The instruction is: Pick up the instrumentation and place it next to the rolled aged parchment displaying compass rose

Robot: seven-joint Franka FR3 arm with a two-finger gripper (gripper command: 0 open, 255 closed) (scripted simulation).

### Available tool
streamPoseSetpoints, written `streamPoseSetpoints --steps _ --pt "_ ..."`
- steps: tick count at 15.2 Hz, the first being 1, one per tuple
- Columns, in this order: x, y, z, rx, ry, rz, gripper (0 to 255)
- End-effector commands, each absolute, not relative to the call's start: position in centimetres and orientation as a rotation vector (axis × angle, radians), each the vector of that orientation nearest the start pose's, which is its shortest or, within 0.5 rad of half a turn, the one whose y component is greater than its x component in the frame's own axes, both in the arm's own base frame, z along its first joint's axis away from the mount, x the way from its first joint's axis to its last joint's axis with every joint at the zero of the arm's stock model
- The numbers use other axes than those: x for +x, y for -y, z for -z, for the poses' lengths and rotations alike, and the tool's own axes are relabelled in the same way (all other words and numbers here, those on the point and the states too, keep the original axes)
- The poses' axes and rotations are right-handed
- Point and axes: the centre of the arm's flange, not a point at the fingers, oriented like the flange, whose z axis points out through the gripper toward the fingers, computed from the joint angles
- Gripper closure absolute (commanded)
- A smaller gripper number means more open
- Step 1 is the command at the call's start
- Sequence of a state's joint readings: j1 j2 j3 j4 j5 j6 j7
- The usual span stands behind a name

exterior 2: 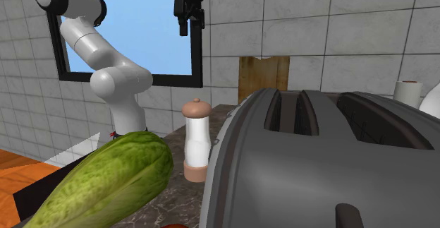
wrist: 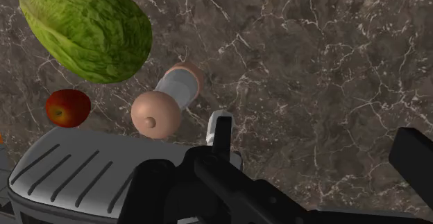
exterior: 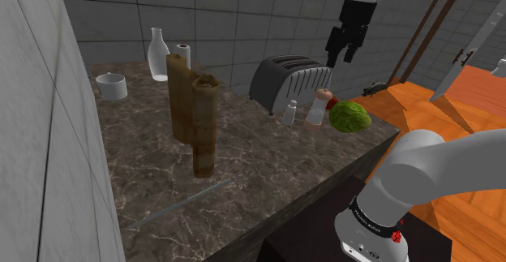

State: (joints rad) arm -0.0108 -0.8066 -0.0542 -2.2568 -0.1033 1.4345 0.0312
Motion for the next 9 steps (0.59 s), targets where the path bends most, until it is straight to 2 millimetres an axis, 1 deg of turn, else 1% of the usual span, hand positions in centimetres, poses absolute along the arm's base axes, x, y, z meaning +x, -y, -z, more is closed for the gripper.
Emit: streamPoseSetpoints --steps 1,9 --pt "28.5 3.8 -63.1 -3.201 -0.148 -0.027 0" --pt "31.7 10.9 -56.2 -3.239 -0.068 -0.082 0"
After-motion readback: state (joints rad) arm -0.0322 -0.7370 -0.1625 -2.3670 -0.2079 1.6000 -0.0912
